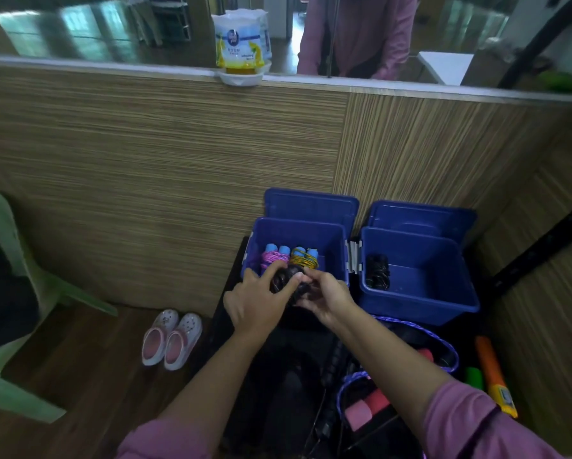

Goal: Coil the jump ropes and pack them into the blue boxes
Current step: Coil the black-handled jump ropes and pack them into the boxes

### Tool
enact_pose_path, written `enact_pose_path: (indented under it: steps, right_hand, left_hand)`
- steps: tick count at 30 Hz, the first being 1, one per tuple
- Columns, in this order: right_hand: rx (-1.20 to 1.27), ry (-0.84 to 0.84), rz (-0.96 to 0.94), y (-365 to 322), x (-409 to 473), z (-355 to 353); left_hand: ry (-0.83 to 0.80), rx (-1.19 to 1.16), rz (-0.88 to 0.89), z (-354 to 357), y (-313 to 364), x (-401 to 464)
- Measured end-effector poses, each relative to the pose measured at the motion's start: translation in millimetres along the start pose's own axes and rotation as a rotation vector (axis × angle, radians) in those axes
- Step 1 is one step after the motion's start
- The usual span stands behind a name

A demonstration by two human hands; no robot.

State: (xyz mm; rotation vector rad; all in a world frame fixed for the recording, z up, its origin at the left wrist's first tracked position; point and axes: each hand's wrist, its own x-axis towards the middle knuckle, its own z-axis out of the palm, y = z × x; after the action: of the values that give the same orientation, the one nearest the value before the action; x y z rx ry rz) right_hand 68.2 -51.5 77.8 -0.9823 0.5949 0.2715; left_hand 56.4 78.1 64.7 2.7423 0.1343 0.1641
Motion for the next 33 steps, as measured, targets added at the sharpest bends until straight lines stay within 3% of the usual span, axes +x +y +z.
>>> enact_pose_path:
  steps: [14,21,33]
  right_hand:
    - [0.056,0.029,-0.145,-12.1,-5.2,15.0]
    - [0.076,-0.010,-0.141,-18.0,-13.5,15.5]
    - [0.096,-0.232,-0.159,-25.3,-34.1,21.4]
  left_hand:
    - [0.159,0.080,0.078,-19.1,15.2,13.3]
    - [0.215,0.002,0.074,-24.1,15.0,14.1]
    - [0.161,-0.086,-0.116,-40.4,13.3,14.9]
